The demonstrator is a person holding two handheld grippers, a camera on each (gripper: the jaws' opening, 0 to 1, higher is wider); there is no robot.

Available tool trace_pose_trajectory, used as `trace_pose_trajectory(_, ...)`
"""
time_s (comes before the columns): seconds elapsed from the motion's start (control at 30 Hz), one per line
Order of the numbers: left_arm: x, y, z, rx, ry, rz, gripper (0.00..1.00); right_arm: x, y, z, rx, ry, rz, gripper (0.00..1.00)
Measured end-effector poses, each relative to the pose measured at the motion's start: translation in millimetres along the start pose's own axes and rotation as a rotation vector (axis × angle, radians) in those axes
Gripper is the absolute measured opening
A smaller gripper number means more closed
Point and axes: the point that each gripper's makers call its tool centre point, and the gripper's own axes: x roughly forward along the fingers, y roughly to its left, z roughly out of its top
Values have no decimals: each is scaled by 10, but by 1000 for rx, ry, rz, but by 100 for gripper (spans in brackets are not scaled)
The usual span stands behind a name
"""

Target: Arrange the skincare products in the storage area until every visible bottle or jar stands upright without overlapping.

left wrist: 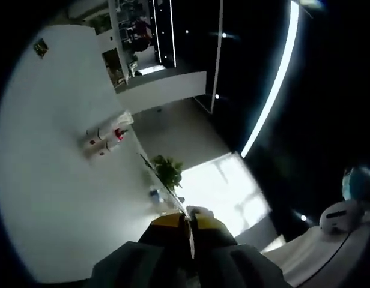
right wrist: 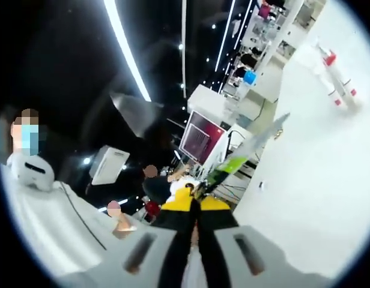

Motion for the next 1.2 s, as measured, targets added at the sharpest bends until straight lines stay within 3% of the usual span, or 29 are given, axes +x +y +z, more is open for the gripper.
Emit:
trace_pose_trajectory(0.17,-9,4,-47,37,43,14,6,-8,31,-67,-21,43,9,2)
trace_pose_trajectory(0.27,-16,20,-62,-20,42,19,6,2,50,-123,-47,92,8,2)
trace_pose_trajectory(0.33,-24,38,-84,18,40,24,4,1,38,-151,-59,118,2,3)
trace_pose_trajectory(0.43,-36,-13,-109,-1,47,-4,2,-11,50,-167,-60,137,8,3)
trace_pose_trajectory(0.5,-40,-4,-107,30,52,4,1,-25,13,-122,-42,111,-9,4)
trace_pose_trajectory(0.6,-47,0,-131,32,71,4,1,-55,-52,137,-10,-38,-30,11)
trace_pose_trajectory(0.63,-48,2,-138,34,75,4,1,-69,-58,164,12,-48,-28,12)
trace_pose_trajectory(0.9,-37,-30,-255,50,125,-10,2,-98,-67,128,44,-28,-24,3)
trace_pose_trajectory(1.0,-24,52,-211,45,94,35,6,-100,-48,134,22,-40,-25,3)
trace_pose_trajectory(1.07,-21,94,-116,30,35,45,11,-94,-43,98,3,-18,-24,3)
trace_pose_trajectory(1.13,-32,82,-73,12,18,20,8,-80,-37,56,-16,-1,-27,3)
trace_pose_trajectory(1.2,-36,94,-69,72,23,28,4,-75,-64,37,-20,-5,-42,3)
